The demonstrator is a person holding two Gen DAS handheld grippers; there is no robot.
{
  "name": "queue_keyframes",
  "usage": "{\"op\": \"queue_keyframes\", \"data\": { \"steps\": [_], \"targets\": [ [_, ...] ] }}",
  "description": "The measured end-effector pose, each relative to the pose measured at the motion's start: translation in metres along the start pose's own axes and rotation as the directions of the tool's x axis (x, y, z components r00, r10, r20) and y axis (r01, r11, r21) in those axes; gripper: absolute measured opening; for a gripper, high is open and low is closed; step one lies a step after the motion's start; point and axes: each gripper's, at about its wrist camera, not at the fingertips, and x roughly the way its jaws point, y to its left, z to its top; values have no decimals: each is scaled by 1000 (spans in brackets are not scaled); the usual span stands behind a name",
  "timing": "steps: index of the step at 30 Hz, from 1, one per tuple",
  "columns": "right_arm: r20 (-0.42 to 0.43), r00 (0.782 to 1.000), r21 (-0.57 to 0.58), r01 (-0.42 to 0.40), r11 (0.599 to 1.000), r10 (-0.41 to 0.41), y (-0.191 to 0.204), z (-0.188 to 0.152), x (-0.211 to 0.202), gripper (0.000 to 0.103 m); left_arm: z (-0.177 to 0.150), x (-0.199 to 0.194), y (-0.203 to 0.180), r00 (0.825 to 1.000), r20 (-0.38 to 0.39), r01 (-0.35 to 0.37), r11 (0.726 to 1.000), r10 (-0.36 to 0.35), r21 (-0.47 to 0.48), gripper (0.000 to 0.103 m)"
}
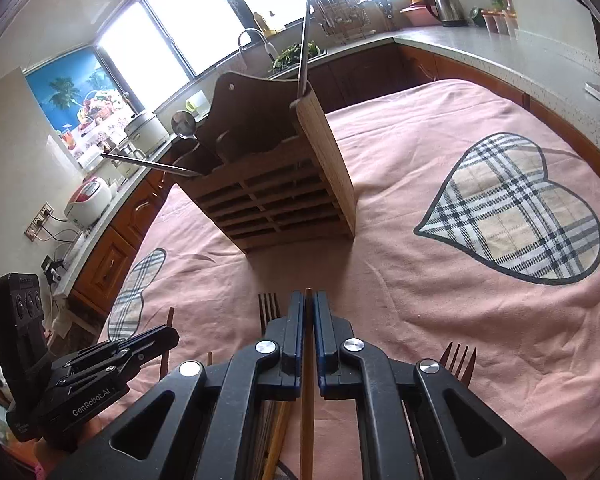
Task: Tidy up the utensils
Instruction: 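Close the left tool on a wooden chopstick while the right tool grasps another, then lift both held chopsticks and carry them over the wooden holder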
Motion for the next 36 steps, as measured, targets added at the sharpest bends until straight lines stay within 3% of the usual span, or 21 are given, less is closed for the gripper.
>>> {"op": "queue_keyframes", "data": {
  "steps": [16,36],
  "targets": [
    [113,993,-56,-24,998,30,28,1,-52,5,-4,-77,4,989,144,20,999,-16,-25,5],
    [218,975,-117,-18,993,43,49,-2,-101,5,-9,-134,4,961,275,11,999,-1,-33,5]
  ]
}}
